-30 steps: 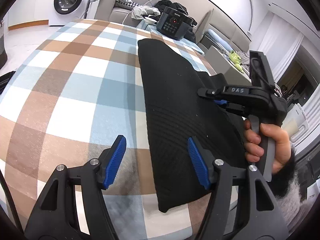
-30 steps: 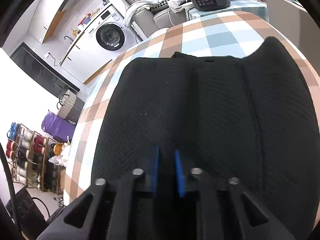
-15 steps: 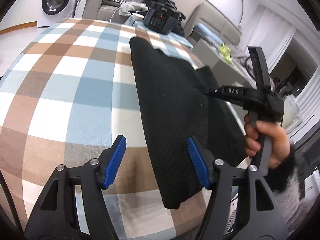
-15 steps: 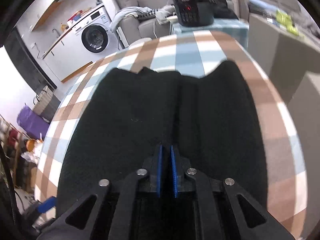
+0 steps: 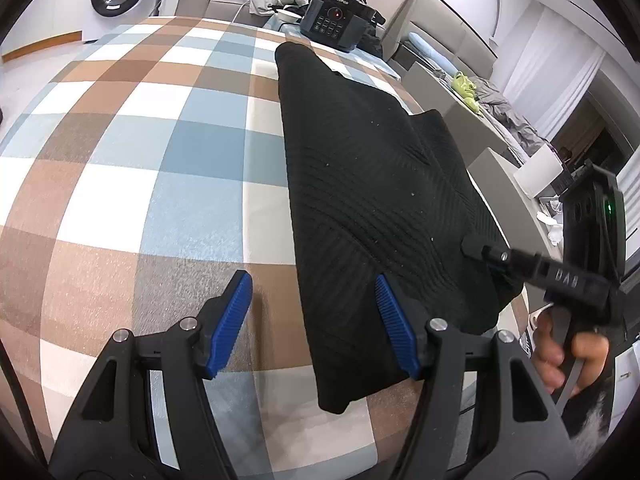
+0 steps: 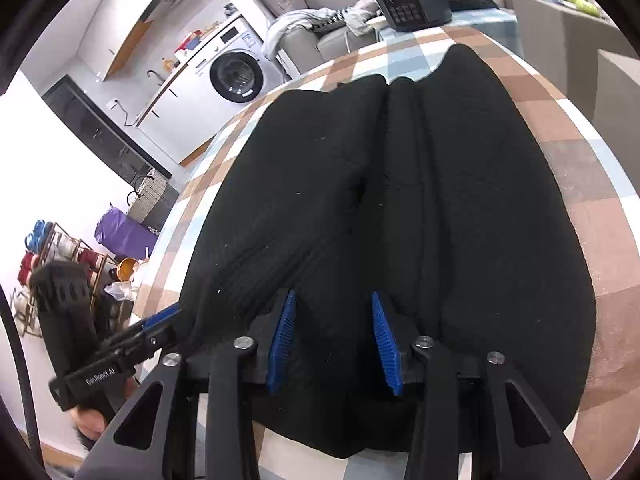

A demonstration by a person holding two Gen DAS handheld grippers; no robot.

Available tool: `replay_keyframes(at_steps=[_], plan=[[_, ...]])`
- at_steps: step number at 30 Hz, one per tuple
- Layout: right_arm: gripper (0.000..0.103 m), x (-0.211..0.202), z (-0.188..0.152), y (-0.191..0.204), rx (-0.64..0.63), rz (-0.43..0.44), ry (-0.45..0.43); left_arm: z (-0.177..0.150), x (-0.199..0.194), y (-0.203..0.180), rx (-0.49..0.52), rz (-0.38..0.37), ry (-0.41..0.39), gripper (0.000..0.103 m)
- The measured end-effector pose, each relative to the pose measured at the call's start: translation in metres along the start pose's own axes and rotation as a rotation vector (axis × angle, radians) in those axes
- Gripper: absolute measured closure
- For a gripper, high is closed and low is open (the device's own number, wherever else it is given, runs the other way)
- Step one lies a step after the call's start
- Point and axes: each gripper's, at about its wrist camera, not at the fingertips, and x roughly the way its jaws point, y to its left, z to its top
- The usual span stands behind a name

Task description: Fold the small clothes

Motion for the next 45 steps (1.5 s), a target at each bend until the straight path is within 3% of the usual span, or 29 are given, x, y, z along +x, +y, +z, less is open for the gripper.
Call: replay_keyframes(at_steps=[1, 6, 8, 10, 13, 15, 19, 23, 27, 28, 29, 31, 36, 41, 43, 45], plan=[[0.097, -0.003, -0.001, 0.001, -0.021, 0.003, -0.005, 0.001, 0.000, -0.001, 0.003, 0.001, 0.000, 0.042], [0.099, -0.042, 0.017, 0.023, -0.107, -0.017, -0.101, 0.006, -0.015, -0.012, 0.024, -0.016, -0.038, 0.042], [0.099, -0.053, 0.020, 0.026, -0.140, -0.088, -0.111, 0.007, -0.021, -0.019, 0.041, -0.017, -0.054, 0.042], [0.099, -0.040, 0.016, 0.020, -0.143, -0.171, -0.060, 0.008, -0.021, -0.024, 0.050, -0.025, -0.053, 0.042], [0.097, -0.013, 0.008, -0.001, -0.088, -0.193, 0.019, 0.003, -0.009, -0.028, 0.060, -0.013, -0.019, 0.042], [0.091, -0.013, 0.002, -0.012, -0.031, -0.142, 0.030, -0.002, -0.004, -0.028, 0.060, -0.008, 0.003, 0.042], [0.069, -0.034, -0.017, -0.023, 0.018, 0.048, -0.001, -0.008, -0.007, -0.020, 0.053, 0.004, 0.004, 0.042], [0.065, -0.052, -0.045, -0.021, 0.010, 0.132, -0.003, -0.008, -0.008, -0.012, 0.034, 0.005, 0.005, 0.042], [0.065, -0.049, -0.060, -0.012, -0.069, 0.076, 0.017, -0.007, -0.008, -0.012, 0.038, 0.005, 0.005, 0.042], [0.069, -0.048, -0.063, -0.009, -0.097, 0.055, 0.017, -0.007, -0.008, -0.012, 0.041, 0.005, 0.004, 0.042], [0.088, -0.044, -0.063, -0.006, -0.132, 0.025, 0.023, -0.007, -0.008, -0.013, 0.043, 0.005, 0.005, 0.042], [0.097, -0.042, -0.062, 0.003, -0.195, -0.027, 0.042, -0.007, -0.009, -0.014, 0.045, 0.004, 0.003, 0.042], [0.098, -0.080, -0.039, 0.018, -0.258, -0.053, -0.023, -0.007, -0.009, -0.015, 0.052, 0.006, 0.000, 0.042], [0.098, -0.063, -0.047, -0.007, -0.234, -0.176, 0.104, -0.010, -0.006, -0.012, 0.048, 0.012, 0.012, 0.042], [0.097, -0.051, -0.054, -0.011, -0.216, -0.191, 0.149, -0.012, -0.006, -0.010, 0.045, 0.013, 0.015, 0.042], [0.093, -0.055, -0.054, -0.012, -0.211, -0.168, 0.128, -0.012, -0.007, -0.010, 0.046, 0.017, 0.015, 0.042]])
